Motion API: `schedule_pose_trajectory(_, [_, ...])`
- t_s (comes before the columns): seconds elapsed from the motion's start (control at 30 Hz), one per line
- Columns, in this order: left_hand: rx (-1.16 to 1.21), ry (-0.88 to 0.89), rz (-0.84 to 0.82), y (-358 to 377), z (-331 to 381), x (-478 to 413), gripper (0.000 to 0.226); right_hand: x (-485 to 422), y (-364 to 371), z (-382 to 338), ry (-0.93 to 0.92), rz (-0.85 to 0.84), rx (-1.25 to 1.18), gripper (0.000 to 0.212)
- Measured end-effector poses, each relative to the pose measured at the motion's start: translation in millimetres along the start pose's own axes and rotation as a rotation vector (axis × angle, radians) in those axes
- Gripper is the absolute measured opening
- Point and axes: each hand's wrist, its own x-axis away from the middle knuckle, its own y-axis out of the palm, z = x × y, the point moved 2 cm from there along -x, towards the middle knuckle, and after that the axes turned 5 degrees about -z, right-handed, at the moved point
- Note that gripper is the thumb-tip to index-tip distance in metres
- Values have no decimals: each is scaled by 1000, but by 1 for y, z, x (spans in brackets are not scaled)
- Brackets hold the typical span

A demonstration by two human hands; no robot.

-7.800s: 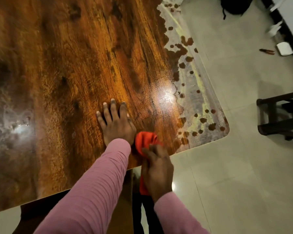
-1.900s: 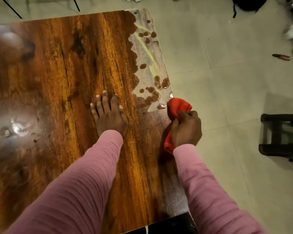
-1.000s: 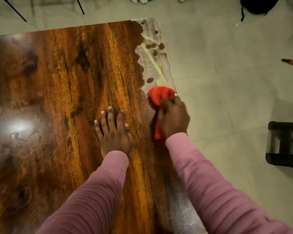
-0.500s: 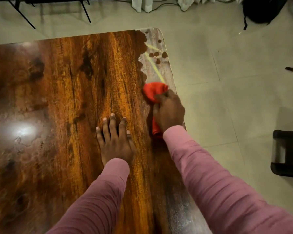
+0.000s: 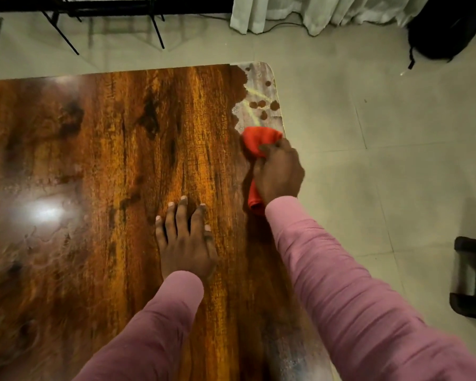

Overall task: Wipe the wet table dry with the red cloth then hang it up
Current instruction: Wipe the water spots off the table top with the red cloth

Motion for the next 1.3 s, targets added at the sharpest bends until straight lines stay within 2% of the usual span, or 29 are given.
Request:
schedule_pose_trajectory(0.07, [60,-9,56,-6,0,-8,40,-22,-9,16,256,109,-87,25])
schedule_pose_trajectory(0.13, [89,-48,92,-13,0,-26,31,-30,-9,10,351,154,-115,23])
schedule_pose_trajectory(0.2, [96,-73,112,-19,6,-52,27,-25,-2,-9,289,137,-113,21])
schedule_pose_trajectory(0.33, [80,-54,138,-23,31,-109,36,-13,16,-36,-139,-39,-31,26])
schedule_pose_trajectory(0.4, [69,-32,136,-24,43,-134,40,-23,12,-29,-234,-89,18,32])
schedule_pose_trajectory(0.47, [68,-17,140,-24,48,-154,41,-39,3,-9,-122,-51,44,32])
schedule_pose_trajectory(0.57, [76,7,141,-19,48,-170,43,-68,-12,14,204,97,-68,27])
schedule_pose_trajectory(0.63, [72,11,141,-15,48,-173,45,-73,-11,6,258,135,-85,22])
schedule_pose_trajectory(0.7, [50,3,142,-11,48,-174,47,-66,-3,-14,201,121,-98,20])
schedule_pose_trajectory(0.87, [36,8,114,-8,47,-176,52,-55,22,-50,-285,-81,-10,28])
schedule_pose_trajectory(0.93, [13,2,126,-8,46,-176,52,-71,17,-37,-260,-50,15,28])
schedule_pose_trajectory(1.07, [6,8,110,-9,48,-175,51,-117,-3,-7,136,134,-71,25])
schedule_pose_trajectory(1.13, [3,6,114,-10,49,-176,52,-125,-1,-15,198,188,-92,21])
schedule_pose_trajectory(1.2, [-4,-4,117,-11,49,-176,55,-122,7,-34,147,196,-109,18])
schedule_pose_trajectory(1.3, [-21,-1,117,-10,49,-175,58,-114,25,-59,-109,74,-81,24])
